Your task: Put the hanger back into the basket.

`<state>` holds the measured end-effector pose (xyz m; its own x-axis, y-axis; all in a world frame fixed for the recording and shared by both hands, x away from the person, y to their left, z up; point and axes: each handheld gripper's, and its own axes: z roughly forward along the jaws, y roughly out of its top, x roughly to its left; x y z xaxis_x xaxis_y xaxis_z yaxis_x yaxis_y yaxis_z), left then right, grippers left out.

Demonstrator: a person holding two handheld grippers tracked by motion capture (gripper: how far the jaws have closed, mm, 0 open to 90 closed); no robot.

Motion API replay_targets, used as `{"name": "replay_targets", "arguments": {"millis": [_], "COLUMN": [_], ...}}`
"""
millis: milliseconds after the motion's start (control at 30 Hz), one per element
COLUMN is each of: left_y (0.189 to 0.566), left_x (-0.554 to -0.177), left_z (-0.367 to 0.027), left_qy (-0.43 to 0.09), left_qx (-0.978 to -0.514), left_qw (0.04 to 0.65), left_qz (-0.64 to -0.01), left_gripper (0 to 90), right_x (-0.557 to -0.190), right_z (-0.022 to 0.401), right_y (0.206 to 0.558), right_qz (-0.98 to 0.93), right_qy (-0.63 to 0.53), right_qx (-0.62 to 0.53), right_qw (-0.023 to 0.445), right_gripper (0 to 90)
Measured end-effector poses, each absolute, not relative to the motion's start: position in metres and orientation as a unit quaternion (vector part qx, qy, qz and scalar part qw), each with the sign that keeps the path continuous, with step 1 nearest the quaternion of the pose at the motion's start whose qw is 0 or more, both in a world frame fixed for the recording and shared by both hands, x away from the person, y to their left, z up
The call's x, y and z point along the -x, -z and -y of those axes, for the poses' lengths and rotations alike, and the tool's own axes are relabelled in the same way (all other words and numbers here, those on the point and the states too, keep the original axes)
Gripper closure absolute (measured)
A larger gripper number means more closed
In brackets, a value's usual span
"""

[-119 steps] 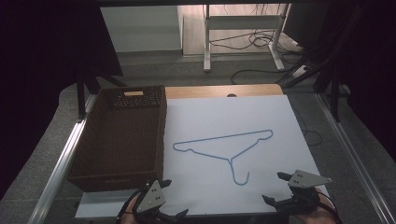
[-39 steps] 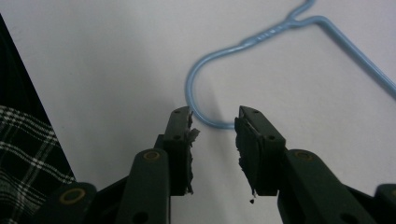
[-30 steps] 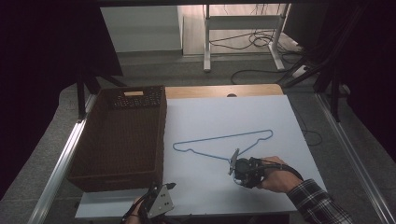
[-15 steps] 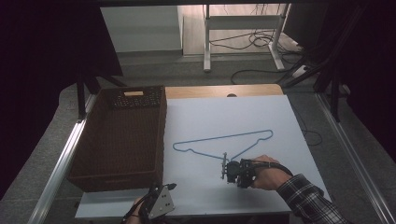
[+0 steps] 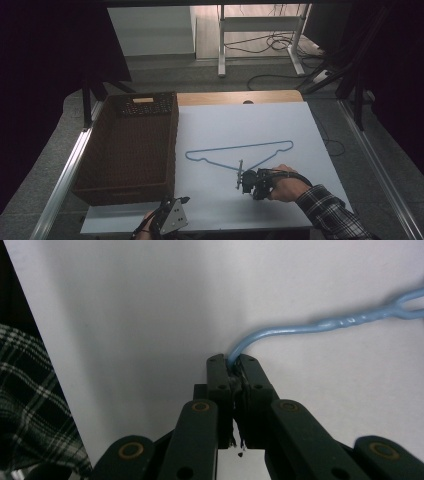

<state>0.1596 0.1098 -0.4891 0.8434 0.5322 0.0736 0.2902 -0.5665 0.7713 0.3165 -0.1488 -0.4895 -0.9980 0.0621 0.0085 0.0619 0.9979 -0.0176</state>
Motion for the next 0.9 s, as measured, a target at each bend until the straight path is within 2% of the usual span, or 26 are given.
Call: {"name": "replay_targets", "arguments": {"millis": [300, 467, 633, 800, 900], "left_y": [0.487, 0.479, 0.475, 0.473, 0.475], "left_x": [-0.166, -0.176, -0.187, -0.203, -0.214], "left_z": [-0.101, -0.087, -0.072, -0.054, -0.040], "left_qy": [-0.154, -0.187, -0.208, -0.254, -0.316], "left_qx": [-0.881, -0.891, -0.895, -0.894, -0.888], "left_qw": [0.386, 0.363, 0.351, 0.331, 0.302], "left_qz": [-0.227, -0.200, -0.181, -0.161, -0.142], "left_gripper": [3.0, 1.1, 4.6, 16.4, 22.6], "right_x": [-0.315, -0.312, -0.311, -0.310, -0.310], "right_z": [0.153, 0.157, 0.160, 0.162, 0.163], "right_y": [0.475, 0.465, 0.458, 0.452, 0.449], "right_qz": [0.999, 0.999, 0.998, 0.998, 0.998], "right_qy": [0.020, 0.028, 0.033, 0.036, 0.037], "right_qx": [0.023, 0.021, 0.021, 0.018, 0.016], "right_qw": [-0.030, -0.040, -0.050, -0.053, -0.052], "right_gripper": [85.9, 86.0, 86.1, 86.1, 86.1]}}
